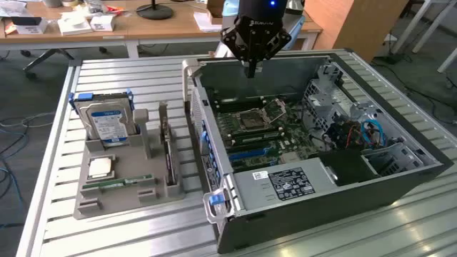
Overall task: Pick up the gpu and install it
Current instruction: 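Reach for the gpu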
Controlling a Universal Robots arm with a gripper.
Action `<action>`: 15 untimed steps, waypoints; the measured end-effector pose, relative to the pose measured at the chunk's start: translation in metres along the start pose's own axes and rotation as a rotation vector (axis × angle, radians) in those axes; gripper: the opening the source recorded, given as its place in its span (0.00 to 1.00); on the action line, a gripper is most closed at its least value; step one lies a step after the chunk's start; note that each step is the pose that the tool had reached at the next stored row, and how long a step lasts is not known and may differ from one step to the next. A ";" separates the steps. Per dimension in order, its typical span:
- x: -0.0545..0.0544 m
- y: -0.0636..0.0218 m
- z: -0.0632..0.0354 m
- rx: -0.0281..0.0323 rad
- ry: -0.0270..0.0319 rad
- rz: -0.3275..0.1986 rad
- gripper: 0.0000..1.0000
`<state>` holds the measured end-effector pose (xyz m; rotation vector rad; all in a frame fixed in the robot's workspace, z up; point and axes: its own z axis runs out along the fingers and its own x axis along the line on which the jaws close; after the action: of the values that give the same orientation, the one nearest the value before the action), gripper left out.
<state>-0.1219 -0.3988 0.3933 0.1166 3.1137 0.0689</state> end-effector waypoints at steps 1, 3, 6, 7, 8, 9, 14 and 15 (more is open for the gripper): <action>0.000 0.0000 0.0000 0.0000 0.0000 0.000 0.11; 0.000 0.0000 0.0000 0.0000 0.0000 0.000 0.11; 0.000 0.0000 0.0000 0.0000 0.0000 0.000 0.11; 0.000 0.0000 0.0000 0.0000 0.0000 0.000 0.11; 0.000 0.0000 0.0000 0.0000 0.0000 0.000 0.11; 0.000 0.0000 0.0000 0.0000 0.0000 0.000 0.11; 0.002 -0.0001 0.0000 0.0001 0.0000 0.000 0.11; 0.003 -0.0003 -0.0001 0.0001 0.0001 0.000 0.11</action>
<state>-0.1250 -0.3989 0.3933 0.1166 3.1138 0.0687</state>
